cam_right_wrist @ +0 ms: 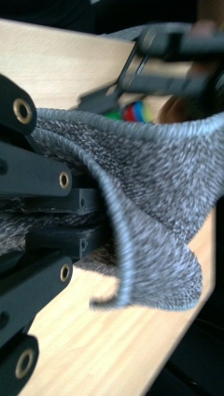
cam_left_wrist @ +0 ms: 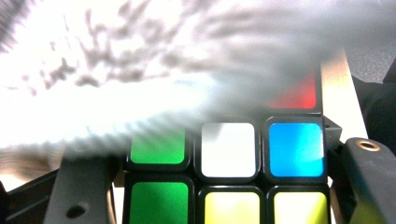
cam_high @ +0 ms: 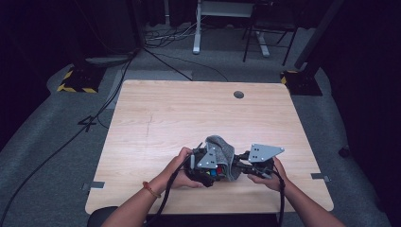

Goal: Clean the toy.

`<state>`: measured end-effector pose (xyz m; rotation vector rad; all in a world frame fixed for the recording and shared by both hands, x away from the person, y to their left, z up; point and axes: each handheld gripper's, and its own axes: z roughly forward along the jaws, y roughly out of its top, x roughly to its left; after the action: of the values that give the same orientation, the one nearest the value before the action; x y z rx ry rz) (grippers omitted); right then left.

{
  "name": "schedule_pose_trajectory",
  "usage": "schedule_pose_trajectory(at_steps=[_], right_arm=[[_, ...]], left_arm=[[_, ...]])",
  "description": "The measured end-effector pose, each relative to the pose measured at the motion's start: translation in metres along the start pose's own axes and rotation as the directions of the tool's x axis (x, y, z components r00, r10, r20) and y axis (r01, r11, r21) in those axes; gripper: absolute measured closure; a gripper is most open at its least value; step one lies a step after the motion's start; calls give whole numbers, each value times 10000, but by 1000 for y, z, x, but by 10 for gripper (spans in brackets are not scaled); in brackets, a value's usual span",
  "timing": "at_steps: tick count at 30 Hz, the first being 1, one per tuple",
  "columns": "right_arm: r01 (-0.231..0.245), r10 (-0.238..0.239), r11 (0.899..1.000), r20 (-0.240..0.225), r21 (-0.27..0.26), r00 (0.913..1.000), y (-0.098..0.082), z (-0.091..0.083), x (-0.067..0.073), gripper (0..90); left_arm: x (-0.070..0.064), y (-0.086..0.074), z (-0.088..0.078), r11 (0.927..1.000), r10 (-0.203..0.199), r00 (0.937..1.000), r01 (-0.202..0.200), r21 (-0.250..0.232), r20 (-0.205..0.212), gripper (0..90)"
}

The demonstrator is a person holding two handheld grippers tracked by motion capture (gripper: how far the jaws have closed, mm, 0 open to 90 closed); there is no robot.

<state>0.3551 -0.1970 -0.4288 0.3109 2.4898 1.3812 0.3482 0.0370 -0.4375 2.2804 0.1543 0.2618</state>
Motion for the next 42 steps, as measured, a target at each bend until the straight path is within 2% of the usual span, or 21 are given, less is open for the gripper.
schedule_pose_trajectory(at_steps=[3,5,8,10,12,15,17,19,22,26,27,30,34,35,37,39,42], right_arm=[[-153,165,9972,-153,731,9997,-10,7,-5,829],[-353,391,9957,-420,860,9984,-14,10,-7,829],[-804,877,9933,-877,832,9923,-17,13,-10,828],[-928,1016,9928,-1239,753,9871,-18,15,-10,828],[-1197,1243,9921,-1576,386,9796,-18,14,-9,829],[-1224,1235,9923,-1613,165,9791,-17,12,-8,830],[-1364,1340,9906,-1671,-30,9768,-16,9,-9,829],[-1282,1243,9917,-1655,-131,9783,-15,7,-8,829],[-1196,1136,9924,-1593,-283,9807,-13,5,-6,830],[-1146,1019,9912,-1703,-661,9801,-9,1,-3,830],[-1093,950,9913,-1743,-740,9801,-8,0,-2,830],[-854,747,9938,-1423,-707,9870,-5,0,2,830],[-796,775,9953,-411,-543,9961,-5,3,-3,829],[-883,868,9952,-352,-417,9956,-6,5,-5,829],[-884,883,9961,-404,1,9953,-9,11,-7,829],[-892,922,9951,-738,430,9930,-13,18,-6,830],[-709,774,9957,-1180,589,9900,-15,21,-2,830]], left_arm=[[2,1,-5,9996,-61,10000,60,-275,-45,334],[3,0,-9,9984,-171,9998,167,-531,-81,334],[4,0,-13,9956,-242,9995,223,-909,-196,334],[4,0,-13,9949,-241,9996,224,-983,-155,334],[5,-1,-13,9944,-201,9997,188,-1037,-110,333],[6,-3,-12,9959,-137,9999,134,-897,-25,329],[5,-4,-10,9976,-60,9999,50,-687,-144,327],[5,-4,-10,9976,-102,9999,98,-684,-52,327],[5,-4,-8,9989,18,9999,-24,-461,-145,326],[3,-6,-2,9999,114,9998,-113,74,-149,327],[2,-5,-1,9996,208,9994,-202,217,-267,329],[3,-5,-1,10000,-7,9996,10,97,-276,331],[3,-1,-7,9992,-61,9999,56,-386,-114,332],[2,0,-8,9988,-18,9999,11,-480,-159,332],[3,3,-13,9975,40,9999,-48,-701,-114,332],[4,4,-18,9963,75,9998,-91,-856,-197,333],[7,3,-23,9953,31,9996,-58,-965,-286,333]])
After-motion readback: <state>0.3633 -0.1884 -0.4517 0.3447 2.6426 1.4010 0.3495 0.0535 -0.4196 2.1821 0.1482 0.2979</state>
